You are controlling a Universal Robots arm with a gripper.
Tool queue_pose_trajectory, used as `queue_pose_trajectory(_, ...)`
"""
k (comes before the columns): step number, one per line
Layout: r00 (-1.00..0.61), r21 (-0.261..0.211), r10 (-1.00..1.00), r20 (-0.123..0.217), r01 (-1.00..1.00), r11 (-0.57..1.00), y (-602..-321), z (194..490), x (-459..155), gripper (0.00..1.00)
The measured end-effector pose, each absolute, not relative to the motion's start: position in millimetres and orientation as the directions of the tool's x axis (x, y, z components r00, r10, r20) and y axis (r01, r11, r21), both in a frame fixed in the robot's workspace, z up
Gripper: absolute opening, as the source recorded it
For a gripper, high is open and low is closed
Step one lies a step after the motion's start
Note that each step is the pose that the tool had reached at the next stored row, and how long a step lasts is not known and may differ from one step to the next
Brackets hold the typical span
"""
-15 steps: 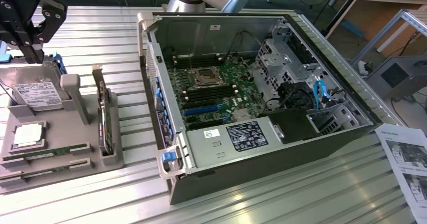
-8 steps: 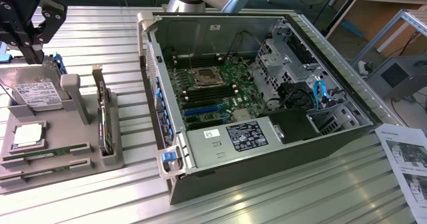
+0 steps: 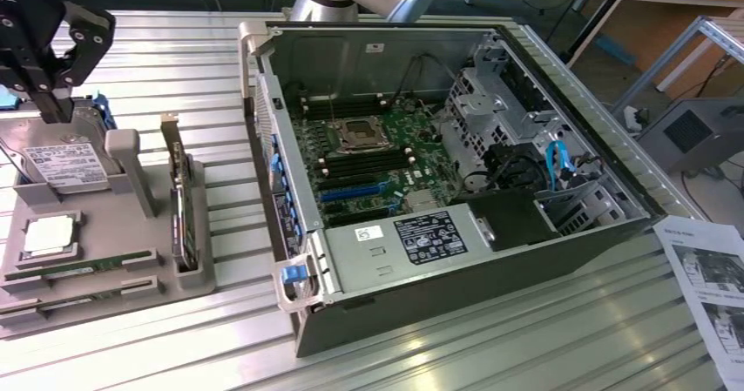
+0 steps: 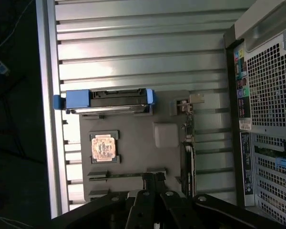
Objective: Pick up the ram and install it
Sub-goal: 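Pick up the ram and move it above insertion slot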
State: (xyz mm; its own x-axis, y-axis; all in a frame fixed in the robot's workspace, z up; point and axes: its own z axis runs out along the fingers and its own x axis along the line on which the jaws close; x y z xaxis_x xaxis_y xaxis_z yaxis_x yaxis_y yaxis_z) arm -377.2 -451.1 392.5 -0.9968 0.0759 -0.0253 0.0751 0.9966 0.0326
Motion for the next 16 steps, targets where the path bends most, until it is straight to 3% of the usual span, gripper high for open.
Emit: queue_pose_trajectory(16, -0.997, 0.015, 0.076, -0.027, 0.075, 0.997, -473, 392, -381, 0.11)
